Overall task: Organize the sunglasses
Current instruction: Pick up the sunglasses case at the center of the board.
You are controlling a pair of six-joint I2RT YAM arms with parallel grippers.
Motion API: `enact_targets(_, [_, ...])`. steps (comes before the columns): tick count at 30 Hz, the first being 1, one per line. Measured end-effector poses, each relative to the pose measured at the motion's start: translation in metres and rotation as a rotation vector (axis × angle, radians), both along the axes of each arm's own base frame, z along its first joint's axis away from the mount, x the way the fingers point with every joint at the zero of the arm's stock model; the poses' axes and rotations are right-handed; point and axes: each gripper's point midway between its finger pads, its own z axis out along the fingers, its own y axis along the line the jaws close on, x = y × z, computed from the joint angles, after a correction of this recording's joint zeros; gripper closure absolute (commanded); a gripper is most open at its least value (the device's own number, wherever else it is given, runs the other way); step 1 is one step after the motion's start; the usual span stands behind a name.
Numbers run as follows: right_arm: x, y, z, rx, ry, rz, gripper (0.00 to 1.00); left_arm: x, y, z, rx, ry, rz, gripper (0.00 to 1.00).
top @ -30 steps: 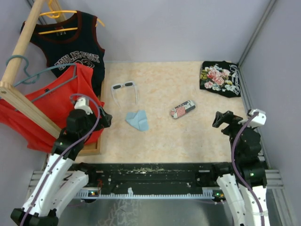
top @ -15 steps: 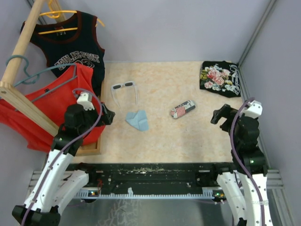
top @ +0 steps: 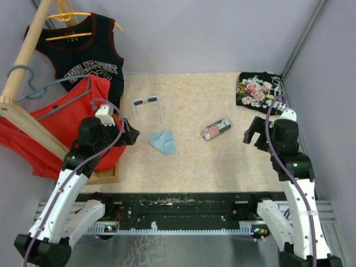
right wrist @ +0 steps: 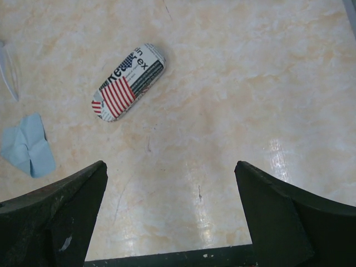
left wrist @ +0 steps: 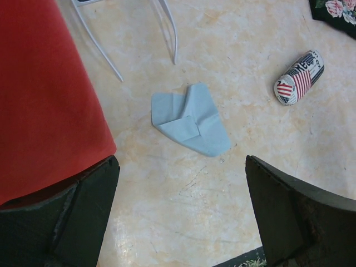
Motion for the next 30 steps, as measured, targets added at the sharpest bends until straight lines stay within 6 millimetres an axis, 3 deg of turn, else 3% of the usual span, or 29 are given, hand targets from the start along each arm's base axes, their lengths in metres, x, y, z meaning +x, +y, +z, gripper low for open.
enact_targets(8, [0.003,0.005,-0.016,0.005,0.079,0.025,0.01,0.003,-0.018,-0.004,-0.013,0.037,-0.037,0.01])
enact_targets(12, [0.003,0.007,-0.021,0.020,0.088,0.022,0.01,0.001,-0.054,-0.014,-0.017,0.064,-0.115,0.00])
enact_targets(20, [-0.001,0.009,-0.035,0.069,0.117,-0.009,0.02,0.005,-0.132,-0.060,0.056,0.132,-0.294,0.00])
enact_targets(22, [-0.003,0.011,-0.037,0.089,0.115,-0.015,0.02,0.018,-0.149,-0.063,0.062,0.118,-0.322,0.00])
enact_targets(26, [-0.010,0.017,-0.039,0.151,0.089,-0.024,0.03,0.061,-0.181,-0.057,0.052,0.074,-0.327,0.00])
enact_targets(30, [-0.019,0.020,-0.042,0.187,0.064,-0.025,0.03,0.106,-0.196,-0.044,-0.008,0.047,-0.313,0.00])
